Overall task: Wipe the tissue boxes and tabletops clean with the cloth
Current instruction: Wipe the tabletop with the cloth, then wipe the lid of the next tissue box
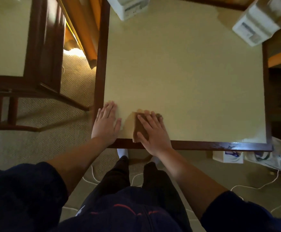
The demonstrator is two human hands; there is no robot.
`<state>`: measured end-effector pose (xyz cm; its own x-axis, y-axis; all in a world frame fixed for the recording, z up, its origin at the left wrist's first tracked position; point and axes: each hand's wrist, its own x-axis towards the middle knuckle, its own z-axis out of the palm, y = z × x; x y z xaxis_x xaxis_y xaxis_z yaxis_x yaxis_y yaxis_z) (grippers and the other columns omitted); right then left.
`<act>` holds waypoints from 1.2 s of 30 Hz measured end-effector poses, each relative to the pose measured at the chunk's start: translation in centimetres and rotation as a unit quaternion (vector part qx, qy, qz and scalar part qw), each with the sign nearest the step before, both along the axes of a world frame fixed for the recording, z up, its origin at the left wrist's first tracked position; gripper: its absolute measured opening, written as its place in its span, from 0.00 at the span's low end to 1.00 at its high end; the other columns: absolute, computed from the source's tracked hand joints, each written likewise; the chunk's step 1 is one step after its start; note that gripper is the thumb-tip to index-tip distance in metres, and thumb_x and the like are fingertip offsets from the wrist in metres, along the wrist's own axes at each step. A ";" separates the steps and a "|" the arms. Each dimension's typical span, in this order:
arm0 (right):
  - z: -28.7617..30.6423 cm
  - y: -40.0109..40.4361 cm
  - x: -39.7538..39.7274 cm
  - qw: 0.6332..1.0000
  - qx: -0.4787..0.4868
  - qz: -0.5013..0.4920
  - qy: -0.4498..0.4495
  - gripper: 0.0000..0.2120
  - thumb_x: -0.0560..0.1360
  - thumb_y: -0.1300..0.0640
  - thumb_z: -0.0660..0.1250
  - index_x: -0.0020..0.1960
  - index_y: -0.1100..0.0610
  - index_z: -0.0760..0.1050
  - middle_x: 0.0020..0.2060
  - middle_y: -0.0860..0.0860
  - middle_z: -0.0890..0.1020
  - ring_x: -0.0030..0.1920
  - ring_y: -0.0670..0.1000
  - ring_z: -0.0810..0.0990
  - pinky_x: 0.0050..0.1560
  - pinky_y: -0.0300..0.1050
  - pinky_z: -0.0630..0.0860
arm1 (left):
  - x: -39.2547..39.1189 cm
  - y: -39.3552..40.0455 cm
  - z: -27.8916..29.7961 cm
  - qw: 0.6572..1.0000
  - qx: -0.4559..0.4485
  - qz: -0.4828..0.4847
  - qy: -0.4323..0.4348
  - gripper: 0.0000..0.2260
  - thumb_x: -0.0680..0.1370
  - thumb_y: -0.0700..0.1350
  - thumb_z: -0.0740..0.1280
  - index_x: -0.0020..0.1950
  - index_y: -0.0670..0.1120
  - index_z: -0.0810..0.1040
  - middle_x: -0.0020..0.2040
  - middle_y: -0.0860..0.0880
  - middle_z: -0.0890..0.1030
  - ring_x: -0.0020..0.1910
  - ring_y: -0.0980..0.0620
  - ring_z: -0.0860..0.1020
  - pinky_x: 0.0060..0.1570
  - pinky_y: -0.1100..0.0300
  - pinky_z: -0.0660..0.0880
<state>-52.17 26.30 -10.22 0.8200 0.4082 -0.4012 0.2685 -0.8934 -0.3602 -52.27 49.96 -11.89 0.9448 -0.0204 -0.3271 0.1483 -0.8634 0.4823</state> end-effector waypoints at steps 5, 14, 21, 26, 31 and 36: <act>5.0 -1.6 2.6 0.992 0.077 -0.103 -0.017 0.27 0.86 0.40 0.55 0.84 0.44 0.58 0.84 0.45 0.58 0.85 0.49 0.50 0.83 0.50 0.49 | 3.4 0.6 5.6 0.989 -0.078 0.088 0.091 0.30 0.84 0.53 0.64 0.83 0.51 0.59 0.82 0.48 0.63 0.79 0.44 0.63 0.76 0.45 0.64; 10.9 -3.8 13.3 0.966 0.142 -0.200 -0.080 0.28 0.83 0.49 0.67 0.81 0.48 0.66 0.78 0.49 0.71 0.81 0.51 0.61 0.79 0.50 0.61 | 11.7 0.3 12.7 0.954 -0.189 0.228 0.057 0.26 0.83 0.53 0.67 0.80 0.52 0.67 0.76 0.52 0.71 0.75 0.47 0.70 0.70 0.46 0.69; 9.9 -3.6 28.8 0.951 0.213 -0.195 -0.112 0.30 0.80 0.50 0.69 0.80 0.57 0.68 0.74 0.54 0.76 0.74 0.54 0.73 0.74 0.48 0.67 | 22.9 -0.5 12.3 0.928 -0.209 0.306 0.037 0.26 0.80 0.53 0.71 0.78 0.50 0.70 0.74 0.51 0.74 0.73 0.47 0.73 0.69 0.48 0.71; 8.2 -0.4 39.6 0.965 0.211 -0.141 -0.074 0.35 0.80 0.46 0.70 0.81 0.59 0.64 0.75 0.57 0.74 0.75 0.56 0.72 0.73 0.49 0.67 | 31.1 -0.9 11.7 0.917 -0.199 0.345 -0.007 0.26 0.78 0.51 0.73 0.75 0.48 0.73 0.65 0.53 0.78 0.61 0.51 0.76 0.52 0.60 0.71; 7.5 4.5 48.7 0.973 0.197 -0.107 -0.055 0.43 0.78 0.46 0.75 0.84 0.59 0.58 0.78 0.57 0.71 0.79 0.57 0.67 0.77 0.51 0.65 | 39.0 0.4 10.8 0.898 -0.204 0.389 -0.023 0.35 0.70 0.53 0.80 0.74 0.47 0.73 0.61 0.55 0.76 0.61 0.50 0.77 0.59 0.55 0.78; 7.8 7.9 54.2 0.979 0.185 -0.090 -0.010 0.51 0.75 0.45 0.78 0.85 0.56 0.51 0.80 0.55 0.67 0.80 0.56 0.64 0.74 0.46 0.65 | 43.4 1.9 10.2 0.887 -0.199 0.417 -0.024 0.33 0.62 0.57 0.82 0.63 0.46 0.78 0.54 0.49 0.81 0.54 0.47 0.82 0.53 0.49 0.82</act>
<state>2.02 34.22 -2.47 0.8980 0.3715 -0.2357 0.1301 -0.7360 -0.6644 -8.88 51.82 -1.65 0.6987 0.5860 -0.4103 0.6261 -0.2234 0.7471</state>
